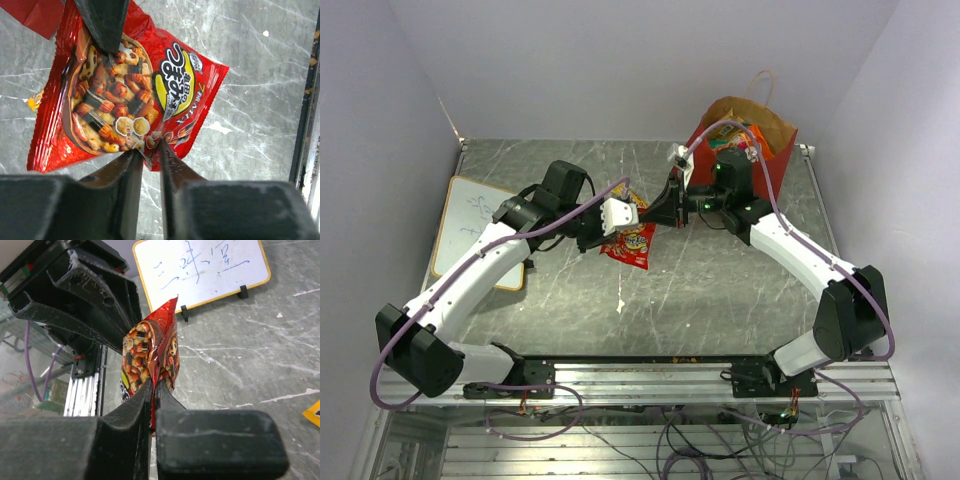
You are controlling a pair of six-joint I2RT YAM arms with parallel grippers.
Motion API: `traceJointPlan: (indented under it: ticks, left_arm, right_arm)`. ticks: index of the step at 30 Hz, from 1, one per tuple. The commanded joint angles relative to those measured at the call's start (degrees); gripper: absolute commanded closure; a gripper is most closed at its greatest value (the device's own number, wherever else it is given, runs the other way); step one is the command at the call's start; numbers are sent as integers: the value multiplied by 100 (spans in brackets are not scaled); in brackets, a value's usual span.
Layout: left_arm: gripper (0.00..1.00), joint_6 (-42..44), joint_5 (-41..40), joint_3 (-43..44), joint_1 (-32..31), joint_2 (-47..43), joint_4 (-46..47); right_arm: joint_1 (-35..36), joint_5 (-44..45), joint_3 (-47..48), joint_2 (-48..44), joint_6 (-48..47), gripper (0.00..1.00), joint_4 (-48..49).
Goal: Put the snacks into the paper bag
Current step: Place the snack in the paper bag.
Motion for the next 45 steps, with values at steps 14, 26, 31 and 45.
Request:
traceJointPlan:
  ticks: [14,26,31,45]
  left_arm:
    - [30,-398,-352,-425,-42,-278,513]
    - [24,-638,-650,-472,-44,-329,720]
    - [21,-729,-771,-493,-43,-374,831]
    - [14,-696,-828,-520,-44,-495,794]
  right_arm:
    - [-387,508,-89,-1074,-1481,100,-1001]
    - [-1449,664,707,-1794,-1914,100,-1813]
    - [-1773,1402,1558,-1867,-2113,100,-2396]
    - [-2279,3257,3483,-1176,-2508,100,-2584]
